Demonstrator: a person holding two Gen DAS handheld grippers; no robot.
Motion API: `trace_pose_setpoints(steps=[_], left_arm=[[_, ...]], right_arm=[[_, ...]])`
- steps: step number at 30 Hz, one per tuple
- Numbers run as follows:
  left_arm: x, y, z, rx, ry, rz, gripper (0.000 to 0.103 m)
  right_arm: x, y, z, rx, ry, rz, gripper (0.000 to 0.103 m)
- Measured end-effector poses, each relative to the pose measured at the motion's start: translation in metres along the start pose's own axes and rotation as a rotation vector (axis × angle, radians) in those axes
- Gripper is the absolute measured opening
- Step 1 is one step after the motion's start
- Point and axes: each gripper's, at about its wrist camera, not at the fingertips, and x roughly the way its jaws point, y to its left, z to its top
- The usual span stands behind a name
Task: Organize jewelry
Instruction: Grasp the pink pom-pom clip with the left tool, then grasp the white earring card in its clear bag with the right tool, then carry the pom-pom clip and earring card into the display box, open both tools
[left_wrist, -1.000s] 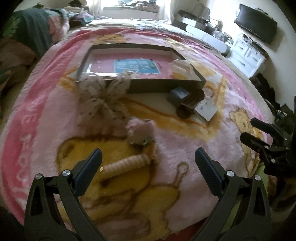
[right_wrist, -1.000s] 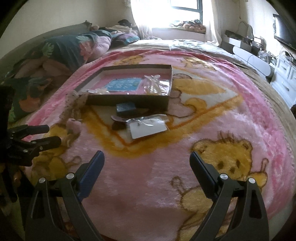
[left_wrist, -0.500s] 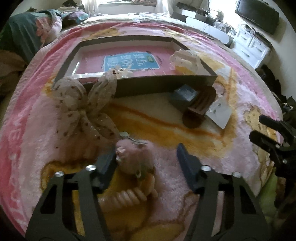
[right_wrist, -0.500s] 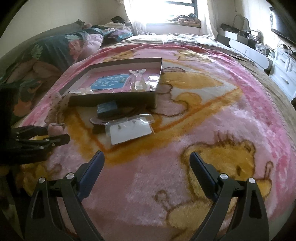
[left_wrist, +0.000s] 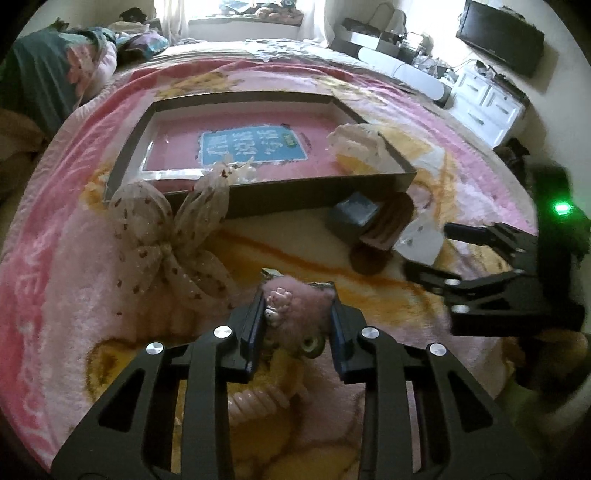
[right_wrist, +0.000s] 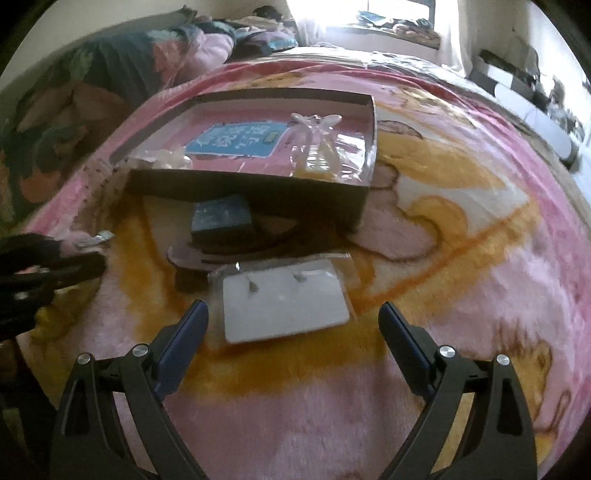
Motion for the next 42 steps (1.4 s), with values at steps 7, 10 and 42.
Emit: trace_pose_setpoints(steps=[7,10,42], left_arm=[[-0.007,-0.006,0.006,0.003,-0.023,-0.028,0.022],[-0.008,-0.009,0.011,0.001,-0.032,-0.038,0.022],[-0.048,0.067,0.048,-0.096,-0.153,0.009,0.022]], right_arm=[[0.005,0.002,0.001,-0.025,-0.014,0.016,0.073],[-0.002,0.006,-0.001,-0.035,-0.034,0.011,0.066],[-0.076,0.052,0.035,0.004,-0.193,0.137,0.065]])
